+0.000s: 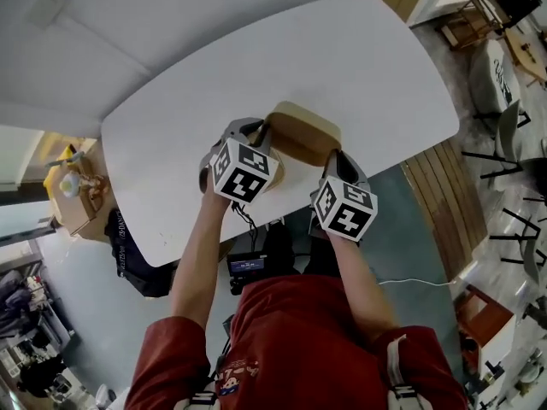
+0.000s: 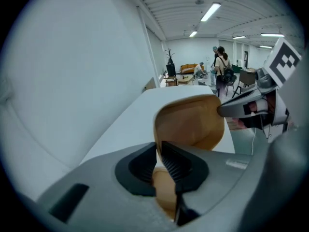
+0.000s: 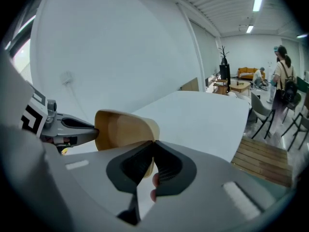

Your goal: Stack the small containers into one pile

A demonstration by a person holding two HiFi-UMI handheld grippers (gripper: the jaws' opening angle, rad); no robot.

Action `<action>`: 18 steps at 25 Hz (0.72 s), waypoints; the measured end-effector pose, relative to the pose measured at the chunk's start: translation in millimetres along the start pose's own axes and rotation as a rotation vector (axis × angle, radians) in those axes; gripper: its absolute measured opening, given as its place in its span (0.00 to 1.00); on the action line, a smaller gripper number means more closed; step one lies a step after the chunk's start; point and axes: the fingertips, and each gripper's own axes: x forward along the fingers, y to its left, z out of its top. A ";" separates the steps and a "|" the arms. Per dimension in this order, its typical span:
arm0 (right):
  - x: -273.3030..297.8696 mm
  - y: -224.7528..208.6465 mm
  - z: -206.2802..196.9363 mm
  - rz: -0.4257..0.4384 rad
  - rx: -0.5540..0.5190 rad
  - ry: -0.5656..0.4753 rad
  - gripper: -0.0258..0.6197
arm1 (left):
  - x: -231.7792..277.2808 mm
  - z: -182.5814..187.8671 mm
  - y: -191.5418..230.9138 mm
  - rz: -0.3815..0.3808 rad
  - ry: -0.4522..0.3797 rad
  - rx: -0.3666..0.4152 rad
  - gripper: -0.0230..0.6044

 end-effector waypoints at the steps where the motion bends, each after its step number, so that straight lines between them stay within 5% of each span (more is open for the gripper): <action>1: 0.8 6.1 3.8 0.016 -0.022 -0.005 0.06 | -6.3 -3.8 3.8 0.019 -0.002 -0.026 0.10; 9: 4.8 41.3 37.9 0.135 -0.200 -0.069 0.06 | -49.5 -22.4 14.7 0.154 -0.049 -0.200 0.10; 18: -2.8 74.5 58.3 0.336 -0.385 -0.140 0.06 | -96.5 -26.4 15.8 0.433 -0.206 -0.384 0.09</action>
